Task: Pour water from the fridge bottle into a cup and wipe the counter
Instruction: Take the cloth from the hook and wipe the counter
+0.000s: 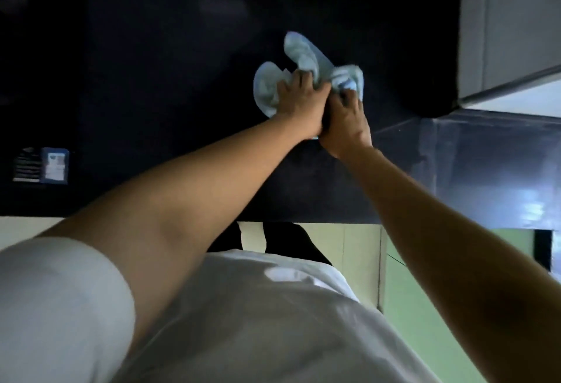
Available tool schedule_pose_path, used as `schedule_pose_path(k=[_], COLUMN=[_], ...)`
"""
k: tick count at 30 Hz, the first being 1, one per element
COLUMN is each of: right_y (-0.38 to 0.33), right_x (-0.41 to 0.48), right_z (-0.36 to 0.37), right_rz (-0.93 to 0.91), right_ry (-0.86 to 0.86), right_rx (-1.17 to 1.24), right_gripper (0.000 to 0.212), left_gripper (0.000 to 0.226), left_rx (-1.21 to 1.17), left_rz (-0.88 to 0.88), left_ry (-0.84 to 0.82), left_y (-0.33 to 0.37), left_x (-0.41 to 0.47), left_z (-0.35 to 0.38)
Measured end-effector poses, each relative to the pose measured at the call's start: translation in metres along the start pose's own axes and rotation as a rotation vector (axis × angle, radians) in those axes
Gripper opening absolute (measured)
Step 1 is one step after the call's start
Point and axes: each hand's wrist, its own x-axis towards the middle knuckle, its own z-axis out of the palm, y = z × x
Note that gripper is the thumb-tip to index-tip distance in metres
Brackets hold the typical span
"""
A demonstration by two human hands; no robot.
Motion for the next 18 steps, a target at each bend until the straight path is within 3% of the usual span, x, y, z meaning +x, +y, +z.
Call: schedule_pose_path(k=[4, 7, 14, 18], right_y=[-0.003, -0.039, -0.078, -0.048], right_x=[-0.055, -0.073, -0.042, -0.007], right_z=[0.022, 0.044, 0.049, 0.033], right_rz=[0.028, -0.124, -0.635, -0.719], right_ry=[0.049, -0.025, -0.062, -0.048], right_rx=[0.04, -0.009, -0.177, -0.157], right_gripper=[0.072, 0.087, 0.064, 0.054], left_gripper=[0.07, 0.067, 0.058, 0.063], left_rx=[0.012, -0.072, -0.209, -0.296], left_rz=[0.142, 0.176, 0.006, 0.019], left_ry=[0.055, 0.132, 0.229, 0.287], left_y=[-0.004, -0.042, -0.141, -0.14], left_x=[-0.039, -0.076, -0.131, -0.127], left_z=[0.026, 0.039, 0.03, 0.02])
